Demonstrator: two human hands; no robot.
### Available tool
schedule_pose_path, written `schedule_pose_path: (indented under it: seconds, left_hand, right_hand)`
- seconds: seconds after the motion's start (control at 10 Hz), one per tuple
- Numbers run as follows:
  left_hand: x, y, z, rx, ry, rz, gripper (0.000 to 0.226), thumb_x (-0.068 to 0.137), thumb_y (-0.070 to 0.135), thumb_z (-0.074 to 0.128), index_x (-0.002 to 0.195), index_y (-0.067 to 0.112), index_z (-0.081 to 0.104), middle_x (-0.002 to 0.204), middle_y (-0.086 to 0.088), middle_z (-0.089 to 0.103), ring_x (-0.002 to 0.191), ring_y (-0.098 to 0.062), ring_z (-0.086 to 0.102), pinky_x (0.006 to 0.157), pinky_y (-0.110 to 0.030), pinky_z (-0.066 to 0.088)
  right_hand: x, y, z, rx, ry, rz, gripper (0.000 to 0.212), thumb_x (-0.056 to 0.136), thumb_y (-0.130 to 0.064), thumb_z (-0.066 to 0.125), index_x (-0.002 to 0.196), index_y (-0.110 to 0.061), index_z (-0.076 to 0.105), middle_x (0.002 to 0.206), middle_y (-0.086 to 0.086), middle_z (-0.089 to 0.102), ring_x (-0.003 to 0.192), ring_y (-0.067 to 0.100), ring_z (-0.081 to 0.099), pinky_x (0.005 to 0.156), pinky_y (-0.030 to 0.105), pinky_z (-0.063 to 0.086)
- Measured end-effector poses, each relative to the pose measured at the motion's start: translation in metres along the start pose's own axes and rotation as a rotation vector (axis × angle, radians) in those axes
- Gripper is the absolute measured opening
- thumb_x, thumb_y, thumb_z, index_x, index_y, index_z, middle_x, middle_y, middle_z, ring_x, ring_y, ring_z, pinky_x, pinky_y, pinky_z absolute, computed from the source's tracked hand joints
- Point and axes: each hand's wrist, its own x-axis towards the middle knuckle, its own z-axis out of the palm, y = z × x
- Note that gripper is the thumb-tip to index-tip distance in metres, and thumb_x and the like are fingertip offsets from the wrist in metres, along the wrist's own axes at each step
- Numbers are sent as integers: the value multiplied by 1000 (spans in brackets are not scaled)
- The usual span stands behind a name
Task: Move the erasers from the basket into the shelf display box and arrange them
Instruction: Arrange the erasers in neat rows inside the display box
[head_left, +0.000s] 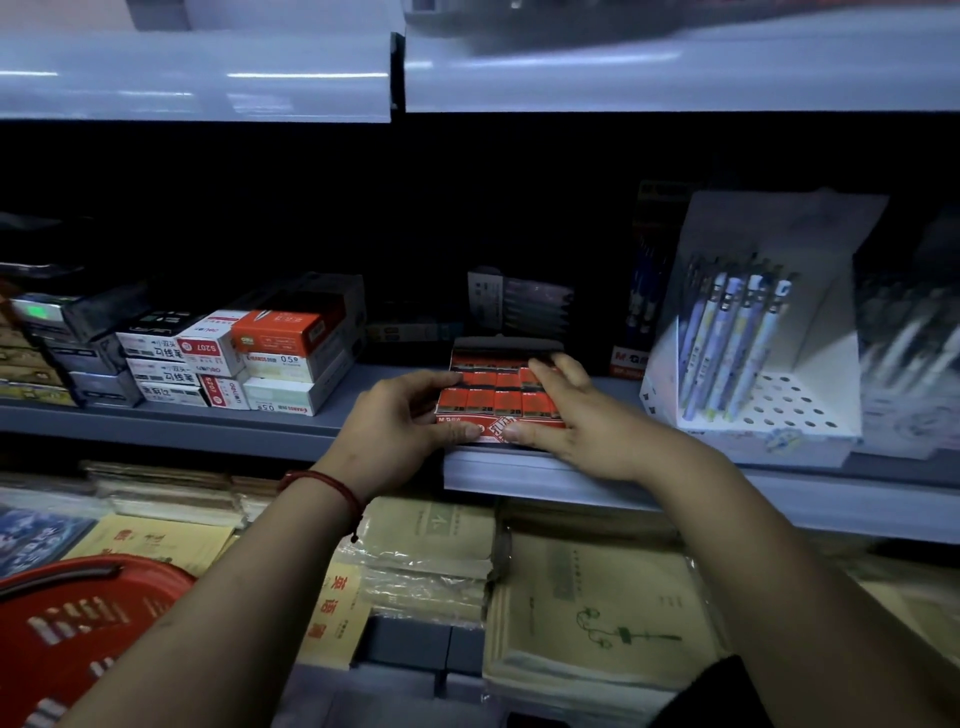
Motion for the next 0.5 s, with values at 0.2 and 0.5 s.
schedule_pose_path:
  seconds: [0.2, 0.5]
  left_hand:
    - [-4, 5, -2, 162, -24, 38, 70, 77, 34, 85, 140, 25, 54, 130, 7, 66, 113, -5, 64, 105, -31, 50]
    - [-43, 45, -16, 576, 27, 193, 70, 86, 42, 75, 146, 24, 44, 145, 1, 51, 130, -19, 50, 102, -32, 43]
  right_hand:
    - [2, -7, -8, -50, -12, 20, 107, 82, -76, 51, 159, -25, -3, 166, 1, -13, 152, 23, 14, 123, 35, 20]
    - [-47, -39, -23, -98, 148, -20, 93, 93, -58, 54, 159, -18, 3, 167, 2, -10, 154, 23, 2, 124, 42, 12]
